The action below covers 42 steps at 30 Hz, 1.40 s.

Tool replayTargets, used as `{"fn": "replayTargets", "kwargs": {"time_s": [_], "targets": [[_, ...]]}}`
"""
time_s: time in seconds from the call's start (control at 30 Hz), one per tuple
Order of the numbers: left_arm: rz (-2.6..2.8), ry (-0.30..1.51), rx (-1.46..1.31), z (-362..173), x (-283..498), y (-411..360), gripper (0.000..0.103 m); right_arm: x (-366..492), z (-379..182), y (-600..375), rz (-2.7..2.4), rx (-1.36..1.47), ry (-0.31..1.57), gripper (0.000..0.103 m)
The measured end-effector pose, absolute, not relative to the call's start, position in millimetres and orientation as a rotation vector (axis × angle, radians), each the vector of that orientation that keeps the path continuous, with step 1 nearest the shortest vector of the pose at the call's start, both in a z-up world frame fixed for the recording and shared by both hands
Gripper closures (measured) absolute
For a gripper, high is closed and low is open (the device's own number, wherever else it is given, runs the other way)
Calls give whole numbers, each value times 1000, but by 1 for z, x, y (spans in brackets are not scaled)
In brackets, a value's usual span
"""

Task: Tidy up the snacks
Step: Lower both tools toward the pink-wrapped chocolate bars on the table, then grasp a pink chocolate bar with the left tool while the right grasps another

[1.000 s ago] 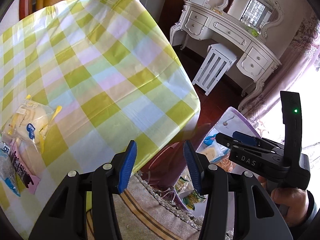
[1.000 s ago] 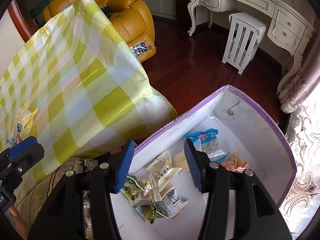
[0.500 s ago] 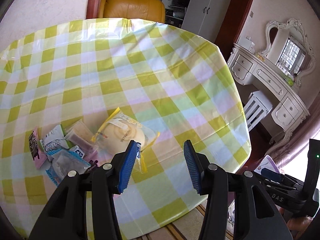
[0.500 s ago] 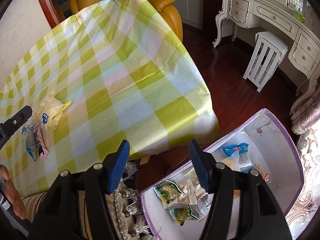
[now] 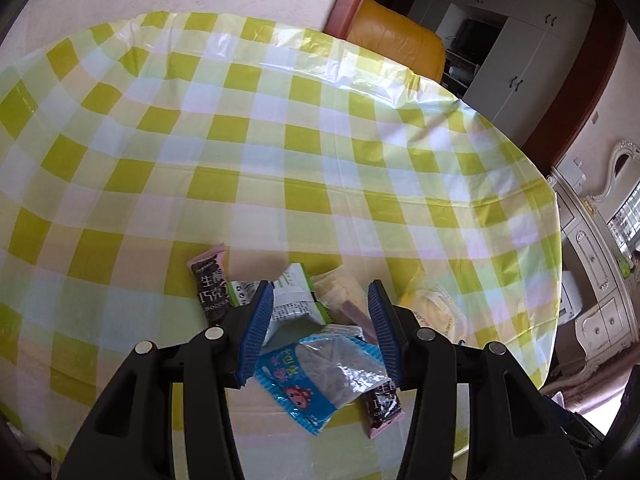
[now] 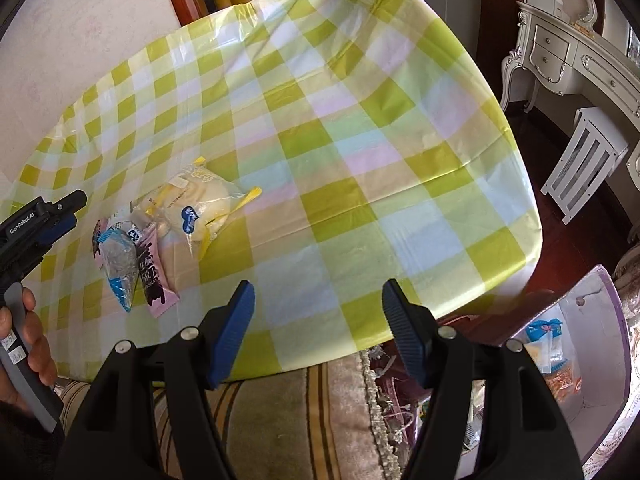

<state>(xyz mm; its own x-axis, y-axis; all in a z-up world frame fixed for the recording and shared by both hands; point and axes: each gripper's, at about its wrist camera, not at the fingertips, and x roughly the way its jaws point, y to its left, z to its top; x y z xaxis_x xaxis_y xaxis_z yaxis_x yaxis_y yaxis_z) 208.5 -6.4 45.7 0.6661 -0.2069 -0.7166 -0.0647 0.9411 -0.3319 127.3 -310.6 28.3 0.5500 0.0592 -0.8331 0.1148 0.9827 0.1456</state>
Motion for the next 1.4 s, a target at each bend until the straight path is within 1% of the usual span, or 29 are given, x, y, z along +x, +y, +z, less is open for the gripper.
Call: {"fn": "replayTargets", "kwargs": {"time_s": [0.17,0.5,0.73,1.13,1.23,1.33,1.4], "targets": [[-12,852,-407,35,211,31,55,137,30,-269,42,106,988,34],[61,881,-529,11,216,75,56,156,19,-201,180,-35,1022,34],[42,925,-538,-6,226,71,56,166,8,-172,223,-110,1050,34],[25,971,-459,-21,237,56,56,183,-9,-147,243,-151,1078,34],[31,975,-417,-22,239,52,57,186,-12,-144,242,-151,1082,36],[31,981,-374,-22,240,46,61,188,-14,-143,241,-149,1089,42],[36,984,-343,-22,241,42,65,190,-16,-142,244,-147,1097,49]]}}
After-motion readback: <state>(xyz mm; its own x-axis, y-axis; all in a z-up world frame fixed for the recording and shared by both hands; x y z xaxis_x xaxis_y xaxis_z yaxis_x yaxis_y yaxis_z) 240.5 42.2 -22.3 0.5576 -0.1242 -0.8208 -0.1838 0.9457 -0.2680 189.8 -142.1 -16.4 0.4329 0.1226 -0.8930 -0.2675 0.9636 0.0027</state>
